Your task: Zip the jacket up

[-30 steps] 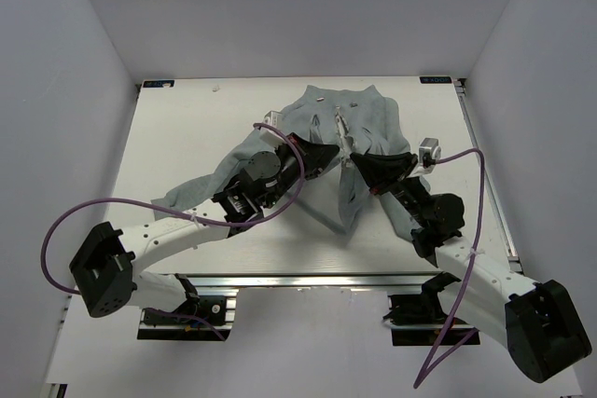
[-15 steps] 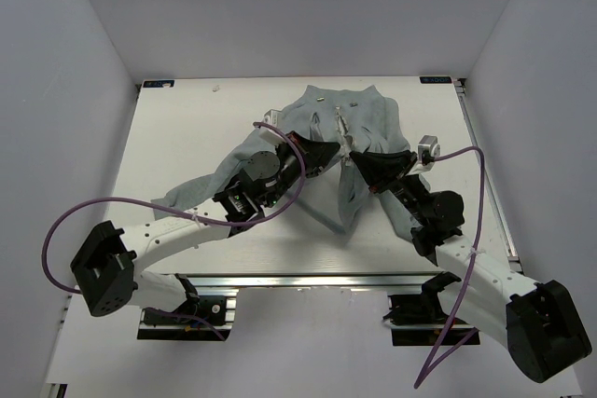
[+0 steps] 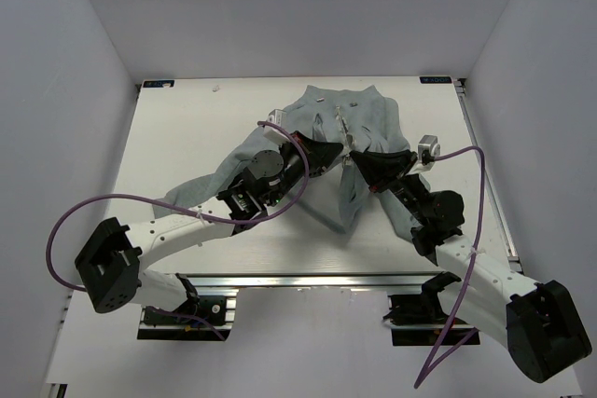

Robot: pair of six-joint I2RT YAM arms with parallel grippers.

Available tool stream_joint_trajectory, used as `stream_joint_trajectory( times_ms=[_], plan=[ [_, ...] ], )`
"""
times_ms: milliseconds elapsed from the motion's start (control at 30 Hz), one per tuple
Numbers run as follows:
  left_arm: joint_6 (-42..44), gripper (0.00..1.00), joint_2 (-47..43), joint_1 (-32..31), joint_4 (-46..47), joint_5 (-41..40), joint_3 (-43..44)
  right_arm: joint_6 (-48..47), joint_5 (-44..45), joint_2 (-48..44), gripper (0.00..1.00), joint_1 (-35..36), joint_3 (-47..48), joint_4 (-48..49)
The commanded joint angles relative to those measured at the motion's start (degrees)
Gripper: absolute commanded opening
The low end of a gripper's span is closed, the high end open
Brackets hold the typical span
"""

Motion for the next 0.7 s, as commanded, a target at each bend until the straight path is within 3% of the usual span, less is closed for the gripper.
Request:
stream_joint_trajectory(
  times_ms=[0,667],
  plan=[
    [-0.4,0.0,-1.7,-0.5,2.7,1.9,1.7,-1.9,1.2,-0.7,0.0,0.3,2.9,3.0],
    [-0.8,0.0,-4.4,-0.5,3.2,0.3,-0.1,-2.2,1.0,-0.4,0.0,0.3,3.0,2.7]
  ],
)
